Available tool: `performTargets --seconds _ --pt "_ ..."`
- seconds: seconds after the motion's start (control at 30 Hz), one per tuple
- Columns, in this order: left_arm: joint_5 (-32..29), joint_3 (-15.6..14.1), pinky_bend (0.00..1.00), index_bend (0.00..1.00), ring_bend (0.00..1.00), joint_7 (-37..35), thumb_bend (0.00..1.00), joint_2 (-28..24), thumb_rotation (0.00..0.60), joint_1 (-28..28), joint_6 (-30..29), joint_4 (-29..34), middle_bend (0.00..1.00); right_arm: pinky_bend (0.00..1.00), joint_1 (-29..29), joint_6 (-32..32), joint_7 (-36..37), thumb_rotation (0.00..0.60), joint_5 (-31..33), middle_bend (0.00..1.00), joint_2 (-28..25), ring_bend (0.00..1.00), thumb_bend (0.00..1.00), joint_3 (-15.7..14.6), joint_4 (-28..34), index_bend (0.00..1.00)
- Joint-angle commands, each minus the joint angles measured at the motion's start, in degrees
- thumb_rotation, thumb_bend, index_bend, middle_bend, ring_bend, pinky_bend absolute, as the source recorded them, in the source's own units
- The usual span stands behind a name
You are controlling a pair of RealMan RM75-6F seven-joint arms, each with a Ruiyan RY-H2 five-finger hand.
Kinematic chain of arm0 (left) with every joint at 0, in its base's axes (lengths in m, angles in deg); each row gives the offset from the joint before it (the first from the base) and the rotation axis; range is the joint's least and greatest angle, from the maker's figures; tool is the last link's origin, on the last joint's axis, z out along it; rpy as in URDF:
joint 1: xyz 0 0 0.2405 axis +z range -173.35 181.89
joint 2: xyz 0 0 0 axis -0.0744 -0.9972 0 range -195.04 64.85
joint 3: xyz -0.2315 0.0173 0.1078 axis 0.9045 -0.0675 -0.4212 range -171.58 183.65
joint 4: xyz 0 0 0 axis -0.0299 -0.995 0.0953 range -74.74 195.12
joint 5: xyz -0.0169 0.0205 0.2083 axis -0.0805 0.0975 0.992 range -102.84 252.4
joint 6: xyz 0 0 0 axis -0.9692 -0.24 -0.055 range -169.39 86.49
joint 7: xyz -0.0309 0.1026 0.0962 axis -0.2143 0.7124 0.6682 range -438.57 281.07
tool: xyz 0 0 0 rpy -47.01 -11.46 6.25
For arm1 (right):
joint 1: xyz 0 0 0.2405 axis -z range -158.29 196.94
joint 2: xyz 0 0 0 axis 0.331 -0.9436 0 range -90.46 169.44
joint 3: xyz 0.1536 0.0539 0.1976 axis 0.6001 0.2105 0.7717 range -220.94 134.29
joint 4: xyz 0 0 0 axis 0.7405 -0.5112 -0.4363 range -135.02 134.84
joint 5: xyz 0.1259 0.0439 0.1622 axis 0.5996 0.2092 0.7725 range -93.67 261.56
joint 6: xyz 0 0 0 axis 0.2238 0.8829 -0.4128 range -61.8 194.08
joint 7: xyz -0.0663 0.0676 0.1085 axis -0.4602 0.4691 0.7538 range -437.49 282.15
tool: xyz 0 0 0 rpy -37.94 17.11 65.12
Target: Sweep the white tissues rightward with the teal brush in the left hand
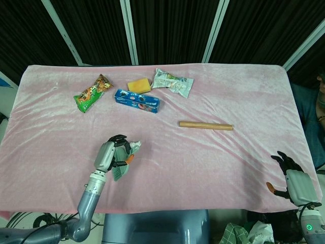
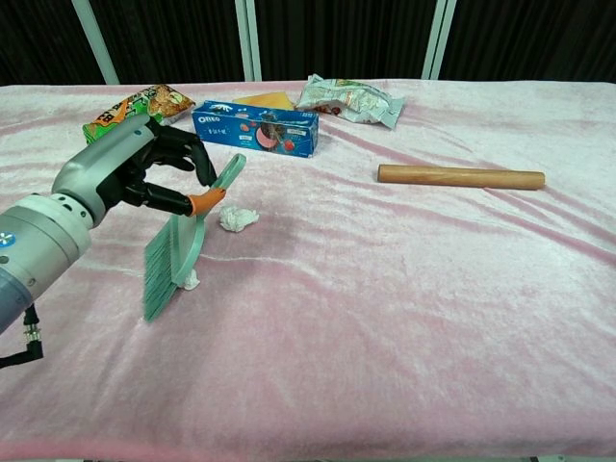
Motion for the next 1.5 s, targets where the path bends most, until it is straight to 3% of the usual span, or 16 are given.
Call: performTargets --seconds 0.03,0.3,0.5,0.63,0.87,1.2,1.5 --pt "0.99 3.01 0.21 0.65 0.22 -2.07 0.42 4.11 0.6 -2.84 -0.23 -5.64 0.64 0.18 -0.01 -0.04 -0.05 0.6 -0.06 0.06 0.01 0.1 0.21 -0.05 0.0 0.19" --pt "3.89 8.64 0.21 0.64 0.22 -7.63 0.42 10.28 0.6 -9.46 -1.85 -16.07 0.63 0.18 0.0 -0.16 0.23 0.6 0.11 0.06 -0.03 0.1 0.21 -0.05 0.1 0.19" --pt "5.1 12.7 0.2 0.64 0.22 -7.49 0.42 10.84 0.6 -14.78 -2.55 -22.02 0.63 0.18 -0.06 -0.39 0.56 0.6 0.07 0.07 -0.16 0.1 0.21 -0.1 0.1 0.19" --pt "6.04 13.43 0.2 0.65 0.22 -9.54 0.42 9.64 0.6 -16.82 -2.41 -23.24 0.64 0.18 -0.12 -0.44 0.48 0.6 0.01 0.06 -0.13 0.1 0.21 -0.11 0.1 0.19" --pt "6.55 11.4 0.2 0.65 0.22 -10.89 0.42 2.98 0.6 -15.17 -0.76 -13.99 0.64 0.18 -0.09 -0.39 0.17 0.6 -0.02 0.06 -0.08 0.1 0.21 -0.2 0.19 0.2" --pt "3.63 7.27 0.2 0.66 0.22 -5.21 0.41 -18.65 0.6 -12.91 13.1 6.59 0.66 0.2 -0.14 -0.46 0.01 0.6 0.26 0.06 -0.04 0.1 0.21 -0.12 0.24 0.2" --pt "2.31 3.08 0.19 0.66 0.23 2.1 0.42 -29.94 0.6 -14.14 22.37 13.64 0.66 0.2 -0.18 -0.58 -0.08 0.6 0.46 0.06 -0.04 0.1 0.21 -0.1 0.4 0.2"
